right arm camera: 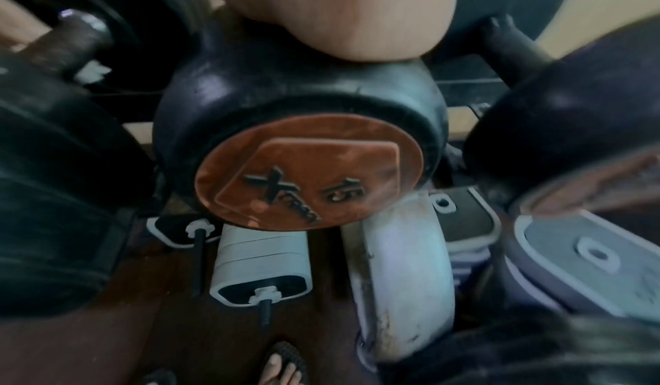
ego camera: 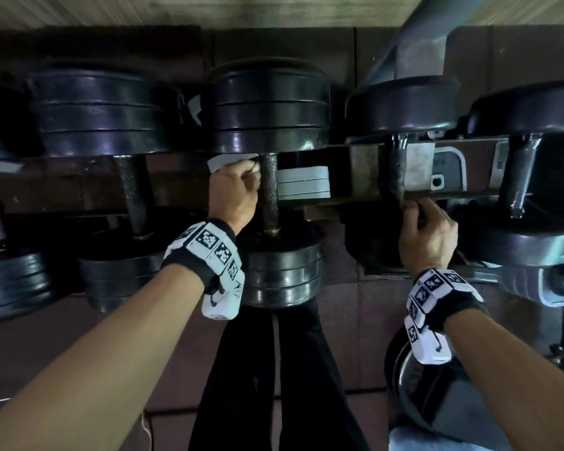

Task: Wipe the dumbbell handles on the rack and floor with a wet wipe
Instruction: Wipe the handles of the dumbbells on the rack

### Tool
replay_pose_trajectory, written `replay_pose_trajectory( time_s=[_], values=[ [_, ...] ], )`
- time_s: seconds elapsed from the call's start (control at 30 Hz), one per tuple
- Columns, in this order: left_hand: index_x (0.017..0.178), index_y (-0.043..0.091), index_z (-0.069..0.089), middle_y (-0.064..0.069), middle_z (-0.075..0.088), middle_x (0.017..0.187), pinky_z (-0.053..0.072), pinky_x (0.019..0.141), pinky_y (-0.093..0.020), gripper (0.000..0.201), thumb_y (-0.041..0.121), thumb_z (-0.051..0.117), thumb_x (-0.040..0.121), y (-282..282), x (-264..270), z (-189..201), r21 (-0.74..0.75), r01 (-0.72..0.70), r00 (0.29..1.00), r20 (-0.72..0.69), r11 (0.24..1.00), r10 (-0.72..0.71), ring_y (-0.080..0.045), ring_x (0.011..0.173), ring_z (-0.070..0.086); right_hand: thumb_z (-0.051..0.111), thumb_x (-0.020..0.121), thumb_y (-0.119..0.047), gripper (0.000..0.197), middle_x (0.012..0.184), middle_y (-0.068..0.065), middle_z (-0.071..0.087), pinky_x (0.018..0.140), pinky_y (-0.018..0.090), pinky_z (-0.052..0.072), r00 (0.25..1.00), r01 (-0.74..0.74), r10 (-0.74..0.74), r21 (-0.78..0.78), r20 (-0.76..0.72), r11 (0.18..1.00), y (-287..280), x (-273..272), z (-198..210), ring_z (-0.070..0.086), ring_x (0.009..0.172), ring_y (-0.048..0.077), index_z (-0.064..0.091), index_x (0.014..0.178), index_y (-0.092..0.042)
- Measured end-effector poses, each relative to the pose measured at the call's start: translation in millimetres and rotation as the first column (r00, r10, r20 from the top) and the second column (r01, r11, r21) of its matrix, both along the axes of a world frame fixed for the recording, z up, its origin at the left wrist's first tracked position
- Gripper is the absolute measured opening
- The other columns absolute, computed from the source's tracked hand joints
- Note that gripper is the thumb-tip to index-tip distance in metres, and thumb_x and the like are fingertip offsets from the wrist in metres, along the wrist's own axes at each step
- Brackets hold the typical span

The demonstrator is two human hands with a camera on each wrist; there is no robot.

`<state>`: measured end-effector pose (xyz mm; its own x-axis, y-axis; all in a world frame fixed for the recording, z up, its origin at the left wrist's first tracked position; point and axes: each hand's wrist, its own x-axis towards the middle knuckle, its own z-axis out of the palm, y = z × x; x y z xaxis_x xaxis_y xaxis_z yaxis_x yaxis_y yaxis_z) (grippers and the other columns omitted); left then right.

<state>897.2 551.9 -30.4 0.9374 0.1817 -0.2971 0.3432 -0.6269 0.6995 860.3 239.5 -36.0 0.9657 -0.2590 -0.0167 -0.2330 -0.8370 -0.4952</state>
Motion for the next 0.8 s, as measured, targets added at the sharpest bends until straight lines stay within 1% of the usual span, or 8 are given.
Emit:
replay_pose_trajectory(
  time_s=[0.1, 0.17, 0.27, 0.4, 0.5, 0.63, 0.73, 0.8],
  values=[
    [0.082, 0.005, 0.070, -0.009, 0.073, 0.078, 0.055, 0.076, -0.035, 0.015, 0.009, 0.061, 0.093, 7, -22, -1, -0.008, 0.101, 0.989, -0.110, 0.995, -0.101, -0.025, 0.070, 0.067, 0.046, 0.092, -0.025, 0.031, 0.070, 0.016, 0.063, 0.063, 0.052, 0.047, 1.000, -0.014, 0.014, -0.017, 0.011, 1.000, -4, 0, -2, 0.059, 0.068, 0.042, 0.060, 0.072, -0.005],
    [0.077, 0.009, 0.067, -0.003, 0.070, 0.073, 0.053, 0.077, -0.041, 0.018, 0.011, 0.062, 0.094, 7, -37, 2, -0.034, 0.144, 0.963, -0.226, 0.989, -0.148, -0.024, 0.072, 0.068, 0.044, 0.090, -0.026, 0.032, 0.075, 0.012, 0.067, 0.069, 0.053, 0.048, 1.000, -0.018, 0.018, -0.008, -0.022, 1.000, -8, 0, -4, 0.061, 0.073, 0.041, 0.065, 0.075, -0.007],
    [0.079, 0.014, 0.069, 0.003, 0.067, 0.070, 0.051, 0.075, -0.033, 0.016, 0.015, 0.064, 0.094, 4, -31, 11, -0.080, 0.039, 0.978, -0.203, 0.996, -0.055, -0.018, 0.070, 0.065, 0.042, 0.089, -0.026, 0.032, 0.079, 0.010, 0.069, 0.074, 0.053, 0.049, 0.999, -0.014, 0.014, 0.010, -0.035, 1.000, -8, 0, -4, 0.063, 0.077, 0.040, 0.067, 0.077, -0.009],
    [0.082, 0.006, 0.072, -0.007, 0.072, 0.074, 0.058, 0.079, -0.041, 0.022, 0.022, 0.058, 0.086, 2, 12, 4, -0.118, -0.194, 0.980, -0.077, 0.974, 0.186, -0.030, 0.074, 0.070, 0.044, 0.089, -0.025, 0.031, 0.078, 0.010, 0.069, 0.074, 0.052, 0.049, 0.999, -0.011, 0.011, 0.005, -0.031, 1.000, -7, 0, -5, 0.062, 0.076, 0.039, 0.065, 0.076, -0.007],
    [0.095, 0.004, 0.073, -0.006, 0.071, 0.079, 0.055, 0.080, -0.026, 0.017, 0.012, 0.059, 0.092, 1, -2, 0, -0.068, -0.084, 0.994, -0.069, 0.994, 0.080, -0.026, 0.075, 0.068, 0.045, 0.089, -0.024, 0.030, 0.077, 0.010, 0.068, 0.072, 0.050, 0.049, 1.000, -0.007, 0.007, 0.020, -0.011, 1.000, -6, 0, -3, 0.061, 0.074, 0.038, 0.064, 0.074, -0.007],
    [0.078, 0.012, 0.067, -0.003, 0.072, 0.082, 0.052, 0.085, -0.037, 0.017, 0.005, 0.062, 0.093, 11, -43, -5, -0.114, 0.166, 0.943, -0.272, 0.979, -0.192, -0.022, 0.080, 0.066, 0.045, 0.089, -0.024, 0.030, 0.078, 0.009, 0.069, 0.074, 0.049, 0.049, 1.000, -0.007, 0.008, 0.020, -0.014, 1.000, -4, 0, -2, 0.062, 0.074, 0.037, 0.066, 0.075, -0.008],
    [0.079, 0.018, 0.069, -0.004, 0.075, 0.086, 0.050, 0.085, -0.032, 0.013, 0.013, 0.068, 0.091, 23, -32, -12, -0.230, 0.146, 0.915, -0.339, 0.962, -0.220, -0.013, 0.082, 0.066, 0.044, 0.089, -0.025, 0.030, 0.078, 0.009, 0.068, 0.075, 0.048, 0.047, 1.000, -0.010, 0.010, 0.016, -0.006, 1.000, -4, 0, -2, 0.062, 0.075, 0.038, 0.066, 0.075, -0.009],
    [0.076, 0.024, 0.071, 0.001, 0.073, 0.076, 0.050, 0.073, -0.028, 0.011, 0.026, 0.069, 0.087, 25, -10, -12, -0.283, -0.006, 0.967, -0.246, 0.959, -0.066, -0.004, 0.069, 0.061, 0.044, 0.088, -0.024, 0.029, 0.076, 0.010, 0.067, 0.073, 0.049, 0.047, 1.000, -0.020, 0.019, 0.016, 0.007, 1.000, -4, -1, -1, 0.061, 0.073, 0.039, 0.065, 0.074, -0.009]
  ],
)
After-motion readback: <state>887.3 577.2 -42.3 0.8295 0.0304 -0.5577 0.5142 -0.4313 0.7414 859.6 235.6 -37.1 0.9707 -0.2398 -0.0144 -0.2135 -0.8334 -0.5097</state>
